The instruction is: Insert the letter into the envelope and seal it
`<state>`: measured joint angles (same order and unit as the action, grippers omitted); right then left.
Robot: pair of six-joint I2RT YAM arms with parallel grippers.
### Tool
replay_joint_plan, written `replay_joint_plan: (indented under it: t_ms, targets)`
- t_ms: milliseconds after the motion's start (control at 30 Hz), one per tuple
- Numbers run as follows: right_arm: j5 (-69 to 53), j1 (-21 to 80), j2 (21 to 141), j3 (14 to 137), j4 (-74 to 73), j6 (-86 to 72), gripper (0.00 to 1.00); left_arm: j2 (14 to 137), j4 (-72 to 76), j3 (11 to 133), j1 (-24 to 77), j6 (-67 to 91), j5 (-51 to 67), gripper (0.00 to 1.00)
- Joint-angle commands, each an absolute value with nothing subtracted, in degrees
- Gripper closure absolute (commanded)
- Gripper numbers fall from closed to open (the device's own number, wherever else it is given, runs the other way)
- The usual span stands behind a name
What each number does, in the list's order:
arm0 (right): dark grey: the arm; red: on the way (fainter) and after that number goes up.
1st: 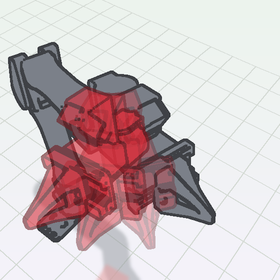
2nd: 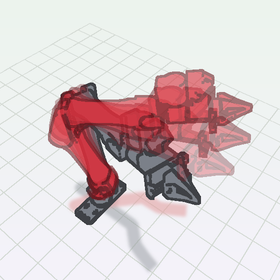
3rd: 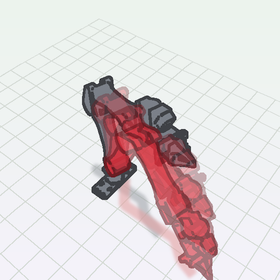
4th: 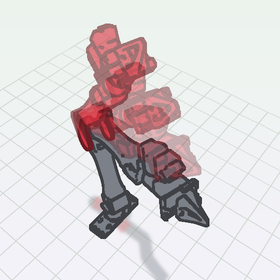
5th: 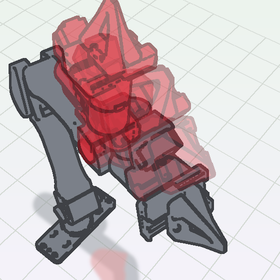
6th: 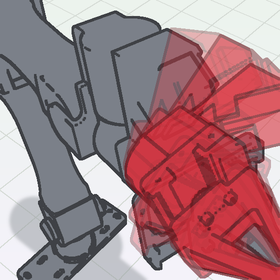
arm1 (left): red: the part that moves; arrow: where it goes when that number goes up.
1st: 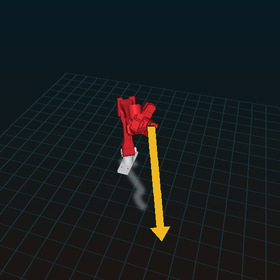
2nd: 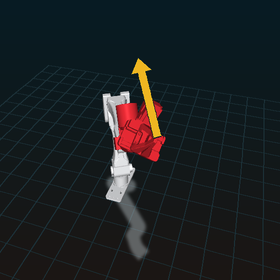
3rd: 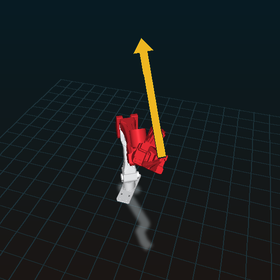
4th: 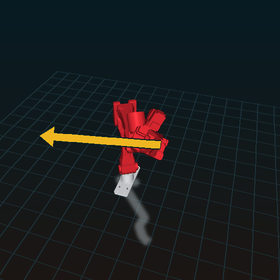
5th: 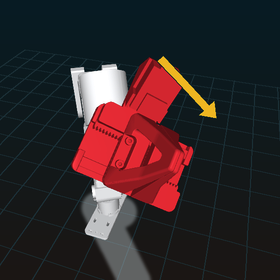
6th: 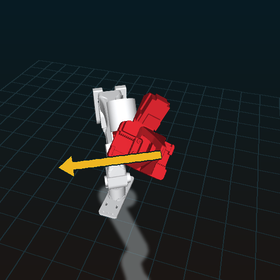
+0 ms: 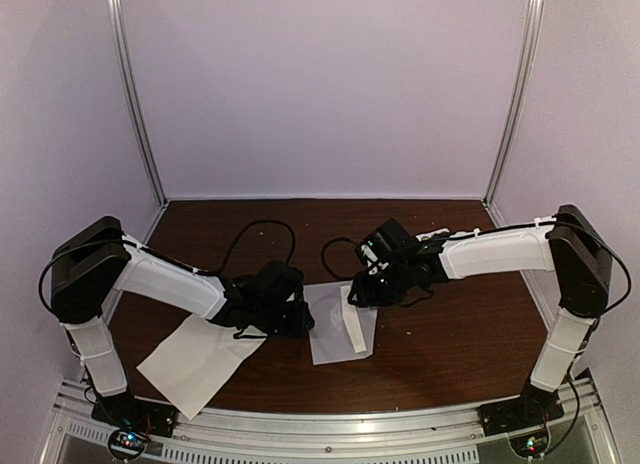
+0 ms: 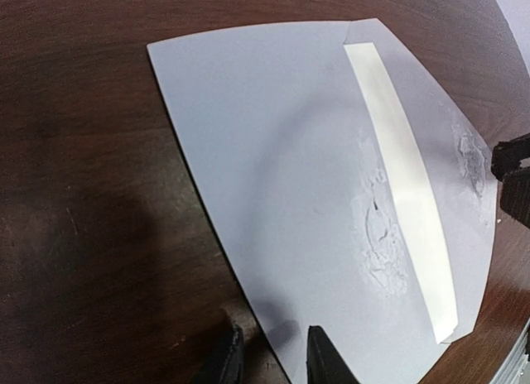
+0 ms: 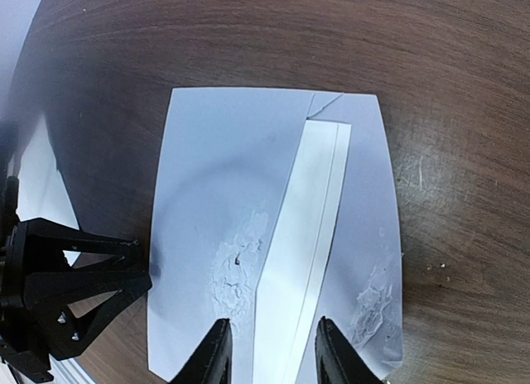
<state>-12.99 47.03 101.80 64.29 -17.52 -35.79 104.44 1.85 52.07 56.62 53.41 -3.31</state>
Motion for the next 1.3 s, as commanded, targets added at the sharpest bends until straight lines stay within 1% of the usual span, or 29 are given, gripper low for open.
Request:
replay_joint_plan:
  t_ms: [0, 33, 133, 167, 433, 667, 800, 1100, 1267]
  targets:
    - [-10.96, 47.36, 101.03, 63.63, -18.87, -34.95, 0.66, 102.87, 1.56, 51.73, 56.35, 52.8, -4.13, 0.72]
    - [-10.92, 47.37, 101.26, 63.26, -18.59, -35.23, 0.67, 102.91, 1.65, 51.69, 56.37, 52.83, -4.09, 0.72]
    - [-11.37, 47.33, 102.06, 62.14, -17.25, -35.94, 0.75, 103.32, 2.0, 51.59, 56.38, 52.99, -4.05, 0.72]
    - [-11.54, 47.39, 102.43, 61.88, -16.97, -36.06, 0.76, 103.46, 2.06, 51.59, 56.38, 53.14, -3.93, 0.72]
    - [-12.59, 47.37, 104.71, 60.5, -14.65, -37.1, 0.77, 104.16, 4.03, 50.83, 56.34, 54.52, -2.97, 0.72]
    - [-14.16, 47.37, 106.02, 60.21, -13.27, -37.05, 0.78, 105.15, 4.3, 50.72, 56.34, 54.55, -2.08, 0.77]
    - [-15.29, 47.33, 106.4, 59.9, -12.08, -37.34, 0.82, 105.31, 4.56, 50.41, 56.27, 54.81, -1.72, 0.8]
    - [-16.95, 47.33, 107.78, 59.99, -10.65, -37.58, 0.88, 105.9, 4.66, 50.72, 56.34, 54.93, -1.52, 0.82]
    - [-17.08, 47.37, 108.26, 59.94, -10.59, -37.58, 0.88, 106.13, 4.75, 50.88, 56.38, 54.9, -1.24, 0.84]
